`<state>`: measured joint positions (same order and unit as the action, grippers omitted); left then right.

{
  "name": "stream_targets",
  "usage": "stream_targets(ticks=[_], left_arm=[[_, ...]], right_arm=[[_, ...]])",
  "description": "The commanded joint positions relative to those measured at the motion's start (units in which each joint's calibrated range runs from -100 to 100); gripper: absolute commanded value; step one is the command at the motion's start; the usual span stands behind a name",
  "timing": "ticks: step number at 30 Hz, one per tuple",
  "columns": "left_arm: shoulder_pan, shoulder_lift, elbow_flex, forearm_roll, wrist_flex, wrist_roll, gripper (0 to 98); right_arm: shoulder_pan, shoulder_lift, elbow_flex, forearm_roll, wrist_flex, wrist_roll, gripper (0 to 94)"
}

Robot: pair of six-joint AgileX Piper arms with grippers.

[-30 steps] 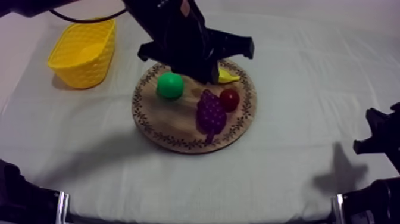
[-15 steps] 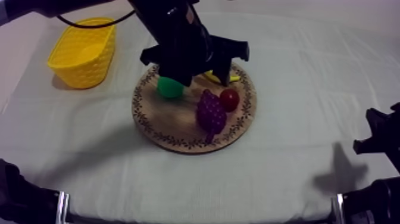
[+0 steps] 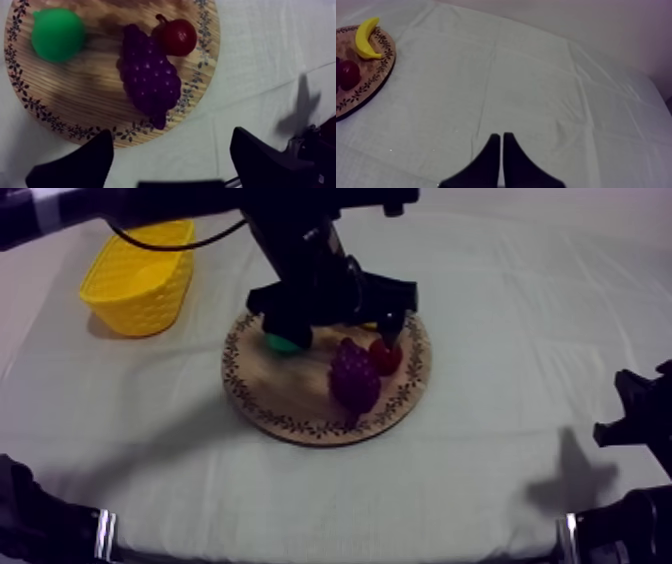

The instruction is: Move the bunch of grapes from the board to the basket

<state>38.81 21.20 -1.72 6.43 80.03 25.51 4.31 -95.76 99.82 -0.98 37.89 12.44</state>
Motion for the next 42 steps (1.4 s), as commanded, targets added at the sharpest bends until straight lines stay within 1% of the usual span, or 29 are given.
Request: stream_targets(ticks=[1, 5, 9, 23, 39, 42], left_arm=[[-0.06, 1.44, 0.7, 0.33, -1.02, 0.09, 87.0], [-0.36, 4.41, 1.85, 1.13, -2.8, 0.08, 85.5], [-0.54, 7.35, 1.42, 1.43, -3.17, -0.13, 83.9], [-0.43, 16.56, -6.84, 2.16, 0.44, -0.27, 86.6], [-1.69, 23.78, -12.1, 3.36, 2.06, -0.63, 84.8], [-1.75, 24.63, -12.75, 3.51, 2.23, -0.89, 81.9]], right_arm=[[-0.02, 0.0, -0.04, 0.03, 0.02, -0.01, 0.3], [-0.02, 0.0, -0.04, 0.03, 0.02, -0.01, 0.3], [-0.02, 0.0, -0.04, 0.03, 0.02, -0.01, 0.3], [-0.02, 0.0, -0.04, 0.03, 0.02, -0.01, 0.3], [-0.02, 0.0, -0.04, 0.03, 0.02, -0.01, 0.3], [-0.02, 0.0, -0.04, 0.03, 0.02, -0.01, 0.3]])
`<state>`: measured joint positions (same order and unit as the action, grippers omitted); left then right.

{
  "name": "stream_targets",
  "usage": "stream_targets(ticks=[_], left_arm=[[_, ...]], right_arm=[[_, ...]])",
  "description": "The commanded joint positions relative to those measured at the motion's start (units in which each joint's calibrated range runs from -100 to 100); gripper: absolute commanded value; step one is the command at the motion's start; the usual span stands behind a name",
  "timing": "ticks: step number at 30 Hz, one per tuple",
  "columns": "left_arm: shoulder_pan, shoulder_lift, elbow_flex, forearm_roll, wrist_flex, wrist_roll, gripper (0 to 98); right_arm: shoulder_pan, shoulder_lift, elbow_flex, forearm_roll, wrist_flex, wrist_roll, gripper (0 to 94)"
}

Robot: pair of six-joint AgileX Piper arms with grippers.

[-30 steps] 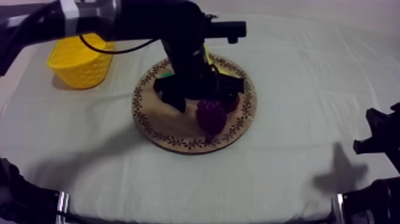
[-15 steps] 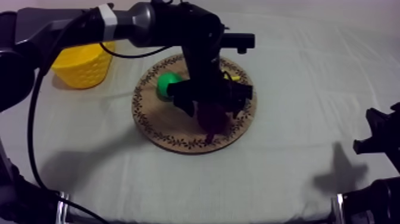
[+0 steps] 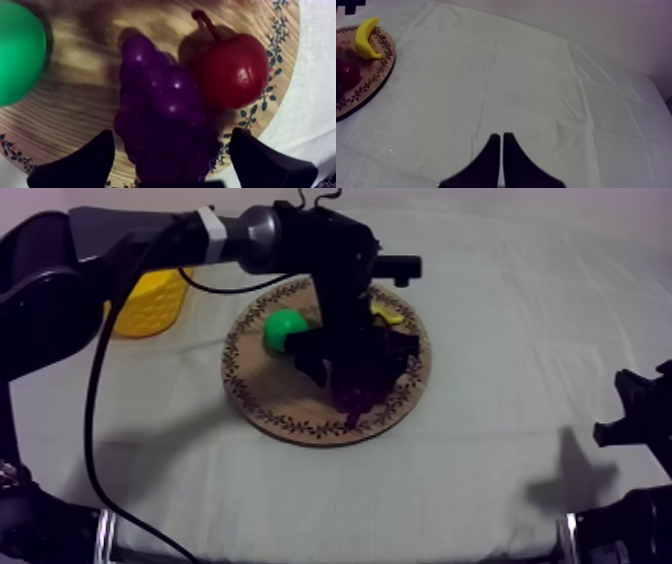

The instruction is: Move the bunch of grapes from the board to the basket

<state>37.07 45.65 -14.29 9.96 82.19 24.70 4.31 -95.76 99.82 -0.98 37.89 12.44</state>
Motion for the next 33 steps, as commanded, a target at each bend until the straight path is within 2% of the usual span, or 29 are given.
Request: stream_targets(ticks=[1, 10, 12, 25, 33], left_arm=[[-0.03, 0.37, -0.39, 0.01, 0.19, -0.16, 79.7], [0.12, 0.74, -0.54, -0.31, 0.69, -0.07, 47.5], [0.17, 0.42, -0.28, -0.36, 0.41, -0.42, 43.6], [0.25, -8.66, 2.4, -0.91, -0.45, -3.61, 44.2], [-0.28, -18.39, 2.62, -1.81, 1.7, -4.81, 45.1]], right_arm=[[-0.02, 0.0, -0.04, 0.03, 0.02, -0.01, 0.3], [-0.02, 0.0, -0.04, 0.03, 0.02, -0.01, 0.3], [-0.02, 0.0, -0.04, 0.03, 0.02, -0.01, 0.3], [-0.02, 0.0, -0.04, 0.03, 0.02, -0.01, 0.3], [-0.02, 0.0, -0.04, 0.03, 0.02, -0.01, 0.3]])
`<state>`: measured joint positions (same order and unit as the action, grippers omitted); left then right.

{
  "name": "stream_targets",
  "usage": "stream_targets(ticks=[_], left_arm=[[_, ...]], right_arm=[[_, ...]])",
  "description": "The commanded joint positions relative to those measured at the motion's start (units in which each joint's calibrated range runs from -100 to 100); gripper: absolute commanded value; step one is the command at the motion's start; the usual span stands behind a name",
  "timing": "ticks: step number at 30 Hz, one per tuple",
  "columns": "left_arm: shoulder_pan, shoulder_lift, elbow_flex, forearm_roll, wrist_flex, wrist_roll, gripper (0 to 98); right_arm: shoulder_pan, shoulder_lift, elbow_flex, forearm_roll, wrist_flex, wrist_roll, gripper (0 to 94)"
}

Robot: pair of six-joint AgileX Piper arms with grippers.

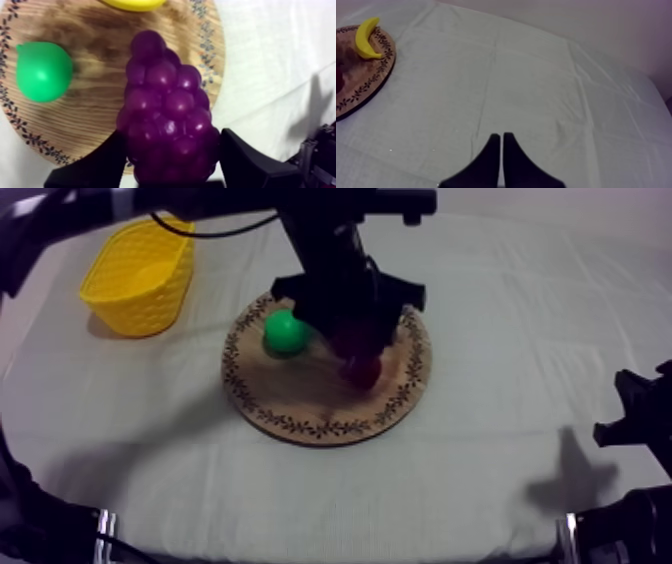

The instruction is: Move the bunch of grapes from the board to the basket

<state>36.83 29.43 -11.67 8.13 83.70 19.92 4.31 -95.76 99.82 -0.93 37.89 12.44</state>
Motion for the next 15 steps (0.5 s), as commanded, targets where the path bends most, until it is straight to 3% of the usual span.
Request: stream_targets(ticks=[1, 15], left_arm=[[-0.16, -3.25, 0.05, -0.05, 0.55, -0.09, 45.2], [-1.99, -13.78, 2.39, -0.94, 3.81, -0.26, 45.6]], right_arm=[[-0.02, 0.0, -0.04, -0.02, 0.02, -0.01, 0.3], [-0.02, 0.0, -0.04, -0.02, 0.02, -0.01, 0.3]])
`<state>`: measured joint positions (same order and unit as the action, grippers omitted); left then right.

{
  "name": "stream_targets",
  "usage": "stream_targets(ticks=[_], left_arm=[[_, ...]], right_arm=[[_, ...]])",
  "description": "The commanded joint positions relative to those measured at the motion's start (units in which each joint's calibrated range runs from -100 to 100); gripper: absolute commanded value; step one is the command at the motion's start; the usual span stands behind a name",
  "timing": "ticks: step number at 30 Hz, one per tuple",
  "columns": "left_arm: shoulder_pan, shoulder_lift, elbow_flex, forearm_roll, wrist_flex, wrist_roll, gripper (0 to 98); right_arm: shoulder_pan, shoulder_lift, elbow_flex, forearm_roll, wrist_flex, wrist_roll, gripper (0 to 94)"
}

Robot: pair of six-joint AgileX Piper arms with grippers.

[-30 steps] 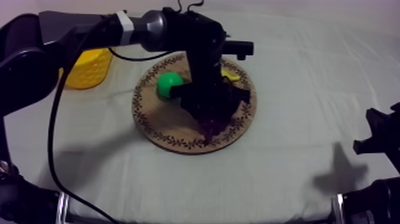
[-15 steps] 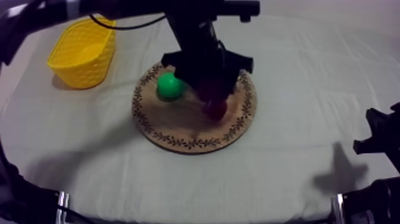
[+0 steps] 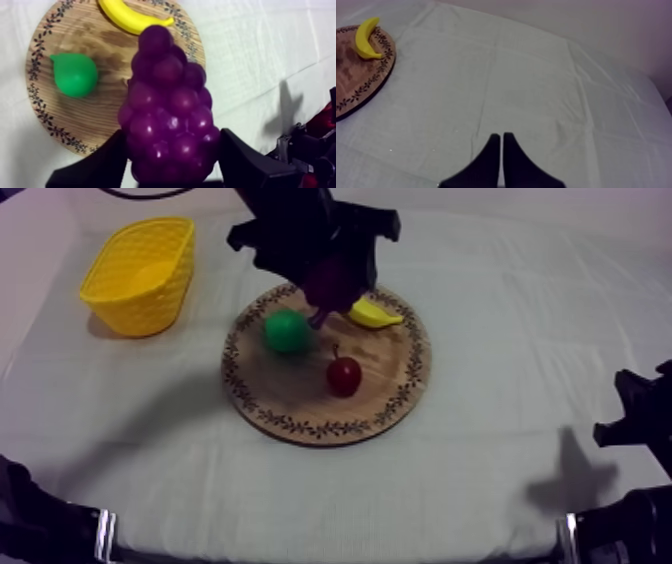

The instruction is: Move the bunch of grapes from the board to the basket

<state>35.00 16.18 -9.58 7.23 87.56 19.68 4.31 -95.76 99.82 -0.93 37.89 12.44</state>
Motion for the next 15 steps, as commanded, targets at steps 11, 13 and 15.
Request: stream_targets(ticks=[11, 13, 15], left_arm=[[-6.06, -3.41, 3.69, -1.52, 1.04, -2.39, 47.2], [-8.04, -3.53, 4.11, -1.67, 1.2, -3.22, 47.3], [-10.17, -3.49, 4.37, -1.76, 1.28, -4.13, 47.3]], right_arm=[[-0.02, 0.0, -0.04, -0.02, 0.02, -0.01, 0.3], [-0.02, 0.0, -0.04, -0.02, 0.02, -0.01, 0.3], [-0.02, 0.0, -0.04, -0.02, 0.02, -0.01, 0.3]])
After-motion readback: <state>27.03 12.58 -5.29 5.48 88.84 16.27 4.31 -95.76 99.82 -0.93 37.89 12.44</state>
